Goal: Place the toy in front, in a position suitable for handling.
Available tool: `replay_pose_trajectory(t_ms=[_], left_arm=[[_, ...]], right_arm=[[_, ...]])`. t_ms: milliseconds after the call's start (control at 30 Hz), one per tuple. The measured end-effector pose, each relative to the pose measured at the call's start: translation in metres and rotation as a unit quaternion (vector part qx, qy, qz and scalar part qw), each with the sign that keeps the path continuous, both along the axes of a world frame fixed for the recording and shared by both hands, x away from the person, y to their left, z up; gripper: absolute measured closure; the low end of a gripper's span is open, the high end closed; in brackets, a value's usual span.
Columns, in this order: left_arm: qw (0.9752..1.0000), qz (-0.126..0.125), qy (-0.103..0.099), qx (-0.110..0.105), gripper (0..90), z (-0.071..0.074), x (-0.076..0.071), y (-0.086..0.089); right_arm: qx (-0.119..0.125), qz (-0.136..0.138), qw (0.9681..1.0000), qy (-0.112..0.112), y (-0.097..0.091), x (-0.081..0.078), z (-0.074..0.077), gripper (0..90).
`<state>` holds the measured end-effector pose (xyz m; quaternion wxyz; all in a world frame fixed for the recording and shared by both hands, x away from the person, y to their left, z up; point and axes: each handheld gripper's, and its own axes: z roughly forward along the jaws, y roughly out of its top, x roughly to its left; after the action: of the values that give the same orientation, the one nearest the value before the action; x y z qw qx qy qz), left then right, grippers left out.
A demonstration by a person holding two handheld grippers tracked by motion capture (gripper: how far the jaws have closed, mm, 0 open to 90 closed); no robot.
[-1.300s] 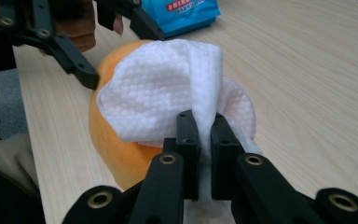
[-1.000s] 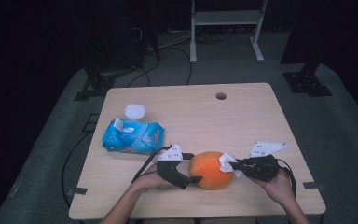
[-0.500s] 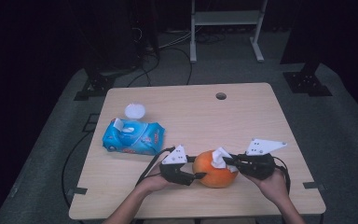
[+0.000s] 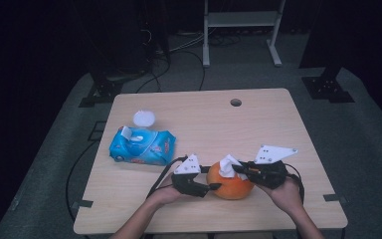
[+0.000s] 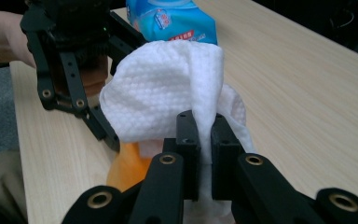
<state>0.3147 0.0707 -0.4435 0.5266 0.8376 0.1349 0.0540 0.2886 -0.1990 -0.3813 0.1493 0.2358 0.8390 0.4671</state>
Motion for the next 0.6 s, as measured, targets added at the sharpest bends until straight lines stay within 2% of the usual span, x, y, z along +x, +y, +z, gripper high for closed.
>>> replay_pose_trajectory(t_ms=[67, 133, 233, 333, 467, 500, 567, 600], left_arm=[[1.0000, 0.001, 0.001, 0.001, 39.9, 0.000, 0.000, 0.001], [1.0000, 0.000, -0.001, 0.001, 39.9, 0.001, -0.001, 0.000], [0.9999, -0.008, -0.013, 0.006, 39.9, 0.005, -0.005, -0.008], [0.9999, -0.004, -0.011, 0.006, 40.0, 0.006, -0.005, -0.009], [1.0000, -0.002, -0.005, -0.002, 39.9, 0.004, -0.004, -0.009], [1.0000, -0.003, -0.007, -0.001, 39.8, 0.004, -0.004, -0.009], [1.0000, -0.003, -0.007, -0.003, 36.0, 0.003, -0.004, -0.009], [0.9999, -0.005, -0.008, -0.006, 33.1, 0.002, -0.004, -0.009]], right_arm=[[-0.004, -0.010, 0.9999, 0.007, -0.009, 0.001, -0.005, 84.1], [-0.016, -0.032, 0.9992, 0.019, -0.024, 0.001, -0.013, 84.1], [-0.005, -0.050, 0.9983, 0.030, -0.037, -0.003, -0.018, 84.2], [-0.015, -0.050, 0.9986, 0.012, -0.028, -0.006, -0.012, 84.1], [-0.007, -0.021, 0.9997, -0.009, -0.009, -0.008, 0.002, 83.9], [-0.012, -0.014, 0.9998, -0.011, -0.005, -0.008, 0.004, 84.0], [-0.041, -0.010, 0.9990, -0.016, 0.000, -0.007, 0.002, 84.2], [-0.042, -0.008, 0.9990, -0.012, -0.001, -0.006, -0.001, 84.2]])
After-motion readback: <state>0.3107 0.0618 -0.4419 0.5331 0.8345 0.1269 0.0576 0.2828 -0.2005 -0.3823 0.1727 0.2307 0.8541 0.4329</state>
